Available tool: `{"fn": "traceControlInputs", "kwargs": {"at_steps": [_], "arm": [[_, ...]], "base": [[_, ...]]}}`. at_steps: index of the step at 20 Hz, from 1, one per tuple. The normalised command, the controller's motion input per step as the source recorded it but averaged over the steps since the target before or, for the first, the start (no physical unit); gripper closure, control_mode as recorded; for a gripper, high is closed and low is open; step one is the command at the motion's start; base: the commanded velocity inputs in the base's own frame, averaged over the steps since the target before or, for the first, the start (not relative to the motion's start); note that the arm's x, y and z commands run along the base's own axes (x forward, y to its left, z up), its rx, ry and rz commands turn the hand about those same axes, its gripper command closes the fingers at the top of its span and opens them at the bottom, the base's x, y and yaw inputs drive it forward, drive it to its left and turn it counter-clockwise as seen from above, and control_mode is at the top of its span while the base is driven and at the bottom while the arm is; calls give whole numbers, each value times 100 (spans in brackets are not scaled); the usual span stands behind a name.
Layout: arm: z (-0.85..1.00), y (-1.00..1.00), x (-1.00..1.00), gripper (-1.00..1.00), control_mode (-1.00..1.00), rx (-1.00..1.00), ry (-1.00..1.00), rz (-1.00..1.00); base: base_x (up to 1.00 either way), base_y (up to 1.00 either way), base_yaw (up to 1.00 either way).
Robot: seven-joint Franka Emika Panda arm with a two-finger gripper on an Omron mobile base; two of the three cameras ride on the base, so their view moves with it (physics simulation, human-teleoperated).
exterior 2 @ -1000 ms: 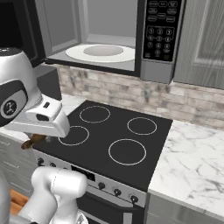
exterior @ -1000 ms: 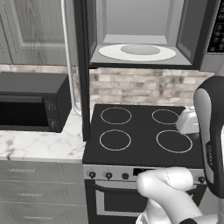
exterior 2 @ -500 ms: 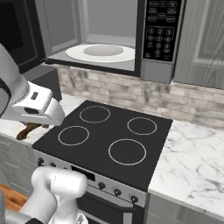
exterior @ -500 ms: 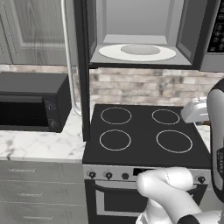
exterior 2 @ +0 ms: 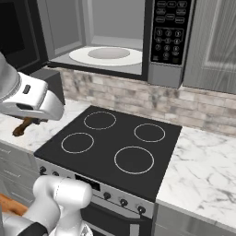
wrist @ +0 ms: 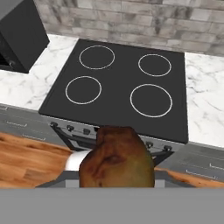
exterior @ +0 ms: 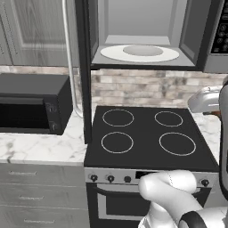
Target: Transport the chicken drumstick from the fridge to the microwave and turn on the microwave.
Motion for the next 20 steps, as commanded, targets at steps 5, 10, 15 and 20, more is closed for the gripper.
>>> {"fn": "traceControlInputs", "kwargs": {"at_steps": [5,10,15,20], "arm": [[27,3,1,100,-100,-1,-8,0],[3,0,22,100,-100,-1,-11,0],[15,0,35,100,-100,0,-12,0],[21,0,43,100,-100,0,-16,-1]], "base": [[0,0,0],[0,0,0],[0,0,0],[0,0,0]]}}
